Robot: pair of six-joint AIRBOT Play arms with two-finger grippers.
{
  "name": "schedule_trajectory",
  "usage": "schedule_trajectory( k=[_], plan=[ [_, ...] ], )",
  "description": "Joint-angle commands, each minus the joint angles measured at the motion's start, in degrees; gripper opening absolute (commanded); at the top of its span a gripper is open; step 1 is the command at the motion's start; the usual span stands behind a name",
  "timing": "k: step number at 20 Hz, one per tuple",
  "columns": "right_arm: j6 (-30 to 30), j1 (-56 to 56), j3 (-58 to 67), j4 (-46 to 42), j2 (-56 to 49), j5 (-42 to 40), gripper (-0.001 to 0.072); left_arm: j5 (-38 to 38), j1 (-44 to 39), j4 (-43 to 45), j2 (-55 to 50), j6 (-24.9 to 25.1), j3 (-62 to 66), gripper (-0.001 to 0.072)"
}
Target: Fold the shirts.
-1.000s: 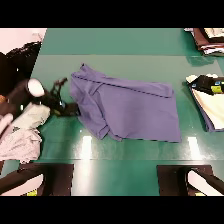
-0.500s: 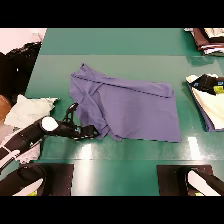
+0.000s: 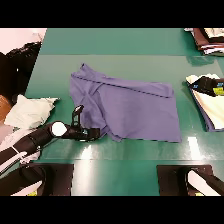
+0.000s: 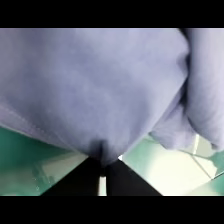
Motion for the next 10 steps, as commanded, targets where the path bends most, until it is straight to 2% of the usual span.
schedule_trajectory(
  k=[1,4,7,8,9,10],
  plan=[
    [-0.02,-0.83,-0.02,-0.59,0.02,4.61,0.0438,-7.5,5.53,6.54,0.79,-0.09,3.45,0.0025],
    [-1.07,-4.55,-0.09,-0.92,0.0,11.37,0.0438,-14.99,16.02,15.63,4.24,0.52,8.48,0.0025],
    [-1.05,-9.16,-4.28,-5.53,1.03,14.78,0.0438,-18.23,23.1,17.59,5.29,5.25,13.29,0.0025],
    [-1.07,-10.6,-7.82,-6.82,1.86,14.93,0.0461,-18.25,23.76,17.64,5.29,6.47,14.12,0.0025],
    [-1.07,-11.98,-11.72,-6.64,2.47,15.15,0.0526,-17.97,23.87,17.68,5.29,6.88,14.62,0.0025],
    [-1.07,-13.29,-16.09,-6.19,2.89,15.76,0.0539,-17.25,23.87,17.64,5.29,7.54,14.71,0.0025]
  ],
)
